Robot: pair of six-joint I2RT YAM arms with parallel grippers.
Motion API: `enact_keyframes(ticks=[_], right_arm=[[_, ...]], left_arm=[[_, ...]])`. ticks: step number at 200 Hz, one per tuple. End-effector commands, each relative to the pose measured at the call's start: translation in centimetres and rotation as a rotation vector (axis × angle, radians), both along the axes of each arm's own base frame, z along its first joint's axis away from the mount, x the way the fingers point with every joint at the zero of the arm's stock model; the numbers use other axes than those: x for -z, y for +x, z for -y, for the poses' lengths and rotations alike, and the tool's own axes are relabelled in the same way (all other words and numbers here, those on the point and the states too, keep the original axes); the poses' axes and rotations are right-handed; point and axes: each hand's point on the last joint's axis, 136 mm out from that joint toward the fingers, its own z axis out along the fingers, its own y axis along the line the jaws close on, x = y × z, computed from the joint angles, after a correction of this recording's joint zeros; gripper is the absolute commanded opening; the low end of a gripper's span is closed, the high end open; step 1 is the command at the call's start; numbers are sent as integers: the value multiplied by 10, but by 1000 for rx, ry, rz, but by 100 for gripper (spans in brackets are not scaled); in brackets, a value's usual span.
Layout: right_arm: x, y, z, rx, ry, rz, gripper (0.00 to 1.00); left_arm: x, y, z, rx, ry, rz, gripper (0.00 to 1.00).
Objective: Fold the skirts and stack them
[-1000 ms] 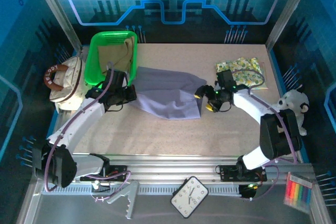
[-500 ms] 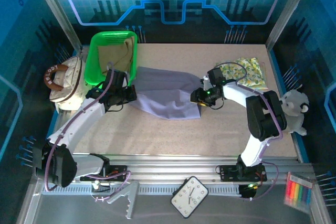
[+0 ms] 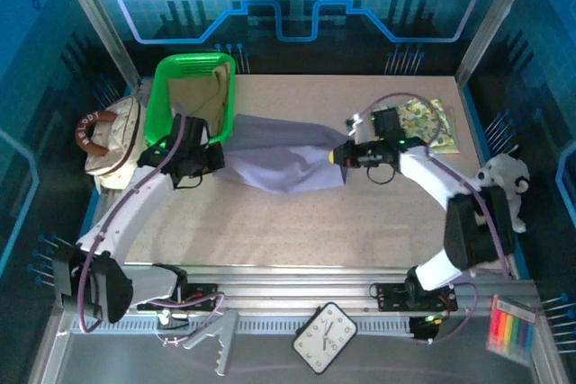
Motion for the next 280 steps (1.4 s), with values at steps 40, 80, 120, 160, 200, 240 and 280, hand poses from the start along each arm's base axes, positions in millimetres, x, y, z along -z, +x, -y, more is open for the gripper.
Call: enact_keyframes(ticks=[40, 80, 120, 160, 200, 240, 280], right_arm=[[-202, -8, 64, 25, 139, 481, 0], [-285, -32, 86, 89, 97, 729, 0], [-293, -11, 100, 166, 39, 835, 0], [-272, 48, 102, 144, 45, 807, 0], [-276, 74, 96, 103, 78, 817, 0], [-278, 37, 82, 48, 75, 851, 0], [-279, -15, 68, -1, 70, 852, 0]], left_arm=[[-183, 10, -13, 2, -4, 396, 0], [-266, 9, -6, 51, -31, 609, 0], [-283, 47, 19, 159, -79, 655, 0], [-273, 120, 25, 179, 9, 670, 0], [-282, 150, 33, 187, -16, 695, 0], [-280, 110, 32, 201, -44, 706, 0], [-279, 43, 40, 287, -114, 714, 0]])
